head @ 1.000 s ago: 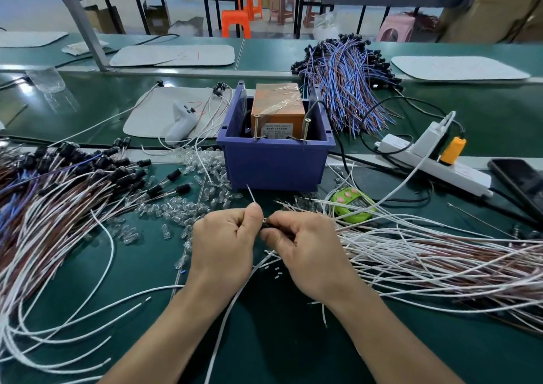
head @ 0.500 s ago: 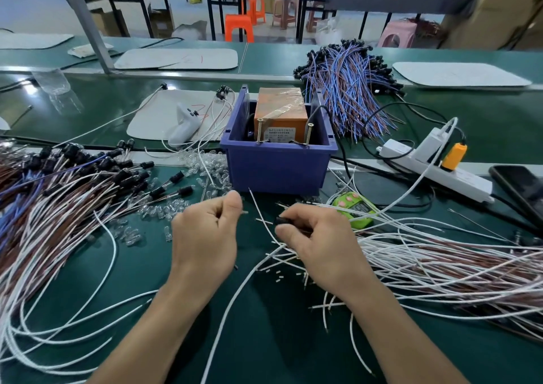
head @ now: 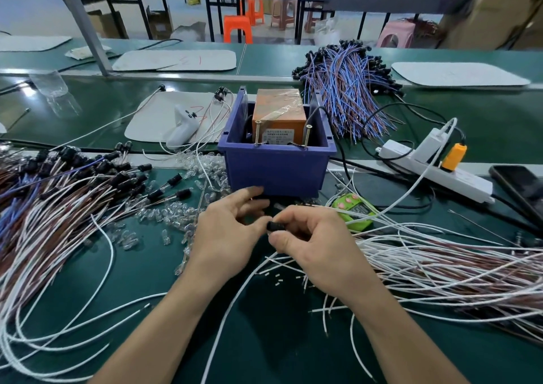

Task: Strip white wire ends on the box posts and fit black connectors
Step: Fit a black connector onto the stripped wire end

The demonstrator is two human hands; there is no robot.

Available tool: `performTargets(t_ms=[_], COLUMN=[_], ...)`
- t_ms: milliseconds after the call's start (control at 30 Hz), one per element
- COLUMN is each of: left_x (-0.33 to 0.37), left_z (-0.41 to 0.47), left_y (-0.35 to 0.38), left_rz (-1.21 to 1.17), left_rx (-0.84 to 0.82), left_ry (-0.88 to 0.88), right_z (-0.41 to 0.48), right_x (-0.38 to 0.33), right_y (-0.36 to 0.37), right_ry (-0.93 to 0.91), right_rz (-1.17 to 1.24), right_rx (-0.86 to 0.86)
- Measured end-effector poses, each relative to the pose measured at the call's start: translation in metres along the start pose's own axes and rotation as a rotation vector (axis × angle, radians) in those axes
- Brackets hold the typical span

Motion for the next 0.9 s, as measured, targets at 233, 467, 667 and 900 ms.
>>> performTargets(t_ms=[233,467,667,900], left_x=[-0.006,-0.017,-0.019,-0.021], left_z=[0.0,0.003,0.004,0.003], left_y=[-0.043,-0.059,-0.055,-0.051], left_rz=[0.254,0.746,0.794,0.816], left_rx=[0.311,0.328,0.357,0.338], left_ry=[-0.009,-0.106,-0.071,-0.045], right_z=[-0.002,-0.001,-0.001,-0.001], right_x=[0.002,-0.004,-0.014,-0.012], right_y=[0.002,-0.003,-0.015,-0.013], right_ry=[0.053,0.112,0.066,0.092], right_rz=[-0.033,0.233,0.593,0.791], right_rx=[-0.012,0.001,-0.057,-0.088])
Point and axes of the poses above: each hand's wrist, its own z-axis towards the middle knuckle, its own y-axis out of the palm, x = y × z, the point moved 6 cm from there along z, towards the middle knuckle, and after that the axes turned 15 degrees about z, right-handed, at the moved point
